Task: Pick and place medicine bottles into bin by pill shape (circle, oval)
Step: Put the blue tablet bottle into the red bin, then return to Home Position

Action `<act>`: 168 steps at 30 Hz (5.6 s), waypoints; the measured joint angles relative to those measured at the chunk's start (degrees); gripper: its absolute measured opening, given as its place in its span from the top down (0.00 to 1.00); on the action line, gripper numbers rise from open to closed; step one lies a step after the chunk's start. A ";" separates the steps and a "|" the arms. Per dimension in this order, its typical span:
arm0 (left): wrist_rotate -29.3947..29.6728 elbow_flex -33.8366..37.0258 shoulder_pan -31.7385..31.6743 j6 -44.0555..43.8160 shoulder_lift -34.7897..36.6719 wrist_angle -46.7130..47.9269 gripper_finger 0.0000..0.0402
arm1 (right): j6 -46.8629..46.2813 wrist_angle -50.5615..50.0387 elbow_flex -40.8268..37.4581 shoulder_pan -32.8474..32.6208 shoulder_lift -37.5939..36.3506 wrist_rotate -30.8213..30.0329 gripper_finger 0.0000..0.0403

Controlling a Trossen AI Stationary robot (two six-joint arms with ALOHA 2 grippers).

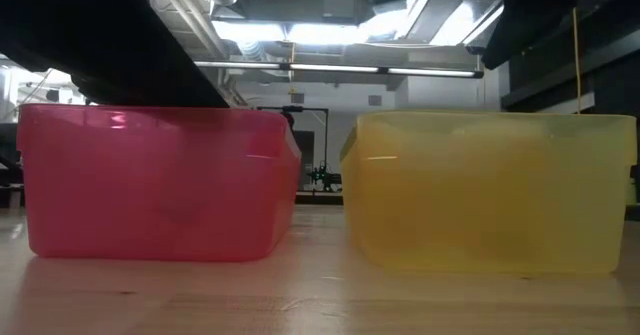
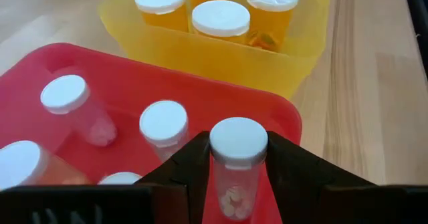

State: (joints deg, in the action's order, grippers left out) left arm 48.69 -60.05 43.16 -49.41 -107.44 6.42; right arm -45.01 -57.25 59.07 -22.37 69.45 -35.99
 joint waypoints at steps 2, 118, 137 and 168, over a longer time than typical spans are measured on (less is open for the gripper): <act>0.00 0.00 0.00 0.01 0.00 0.02 0.68 | 0.00 0.00 0.00 0.00 0.00 0.02 0.59; -11.87 0.00 -7.80 20.55 24.20 -1.21 0.55 | 10.26 1.81 0.02 0.02 0.02 1.38 0.59; -22.69 1.50 -17.62 30.68 43.01 18.47 0.55 | 16.50 15.55 -13.70 5.57 -35.16 6.90 0.59; -34.91 53.00 -34.69 34.57 85.91 -20.74 0.55 | 22.84 28.62 -30.51 5.60 -56.00 3.98 0.59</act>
State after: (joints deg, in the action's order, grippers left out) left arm 13.78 -7.06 8.47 -14.84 -21.53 -14.33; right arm -22.17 -28.63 28.56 -16.78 13.45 -32.01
